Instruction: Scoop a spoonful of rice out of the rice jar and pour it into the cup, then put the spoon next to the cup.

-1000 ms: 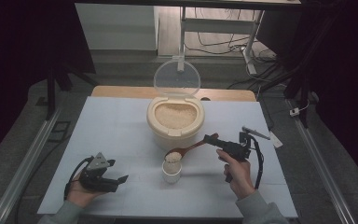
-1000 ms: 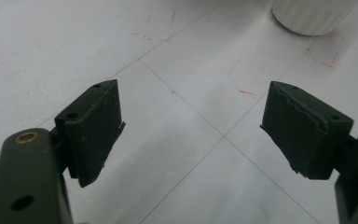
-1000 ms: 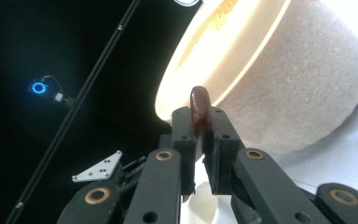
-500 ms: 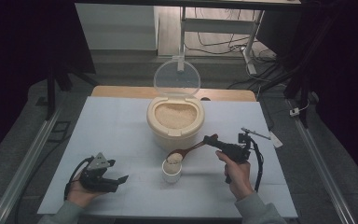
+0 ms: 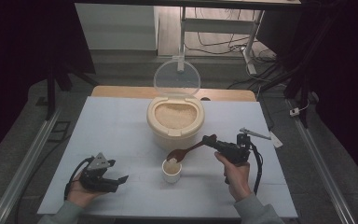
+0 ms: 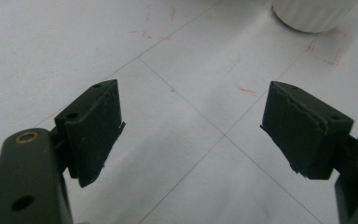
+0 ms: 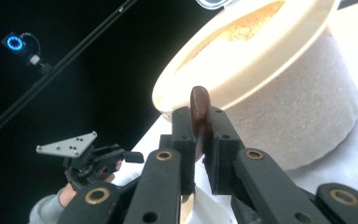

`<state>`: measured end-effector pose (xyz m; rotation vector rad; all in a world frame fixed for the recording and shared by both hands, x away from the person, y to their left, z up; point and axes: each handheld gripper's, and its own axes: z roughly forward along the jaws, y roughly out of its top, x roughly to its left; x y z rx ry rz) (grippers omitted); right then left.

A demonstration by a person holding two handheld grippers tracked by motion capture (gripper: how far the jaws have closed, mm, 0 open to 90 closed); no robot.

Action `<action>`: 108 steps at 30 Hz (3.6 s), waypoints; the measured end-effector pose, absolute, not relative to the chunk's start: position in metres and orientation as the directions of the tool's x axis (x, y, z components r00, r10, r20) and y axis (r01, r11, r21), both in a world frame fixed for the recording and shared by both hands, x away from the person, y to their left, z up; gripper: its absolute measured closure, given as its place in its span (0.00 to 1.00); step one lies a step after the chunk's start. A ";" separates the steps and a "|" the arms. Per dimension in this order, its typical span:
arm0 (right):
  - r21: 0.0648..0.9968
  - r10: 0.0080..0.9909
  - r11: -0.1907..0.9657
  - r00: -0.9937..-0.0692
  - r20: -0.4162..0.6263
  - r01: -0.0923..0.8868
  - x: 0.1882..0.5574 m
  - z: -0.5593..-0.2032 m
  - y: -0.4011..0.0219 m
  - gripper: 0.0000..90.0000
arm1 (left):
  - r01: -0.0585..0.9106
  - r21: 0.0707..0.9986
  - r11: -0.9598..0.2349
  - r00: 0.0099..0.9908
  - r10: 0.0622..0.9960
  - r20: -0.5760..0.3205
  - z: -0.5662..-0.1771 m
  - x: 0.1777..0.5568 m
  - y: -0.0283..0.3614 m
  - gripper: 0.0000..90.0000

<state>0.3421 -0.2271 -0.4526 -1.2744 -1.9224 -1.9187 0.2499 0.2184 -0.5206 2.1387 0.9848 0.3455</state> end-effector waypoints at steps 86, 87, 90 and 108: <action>0.616 0.431 0.455 -0.764 0.479 0.643 0.345 -0.428 -0.218 0.92 | 0.539 0.716 -0.444 0.675 0.736 -0.052 -0.522 0.252 0.217 0.22; 0.614 0.430 0.459 -0.766 0.478 0.641 0.345 -0.429 -0.216 0.92 | 0.539 0.715 -0.444 0.675 0.736 -0.052 -0.522 0.252 0.217 0.22; 0.614 0.430 0.462 -0.767 0.476 0.640 0.348 -0.432 -0.210 0.92 | 0.538 0.714 -0.448 0.677 0.734 -0.051 -0.522 0.253 0.217 0.22; 0.650 0.480 0.321 -0.710 0.516 0.689 0.365 -0.465 -0.215 0.87 | 0.538 0.710 -0.455 0.679 0.733 -0.045 -0.522 0.253 0.216 0.22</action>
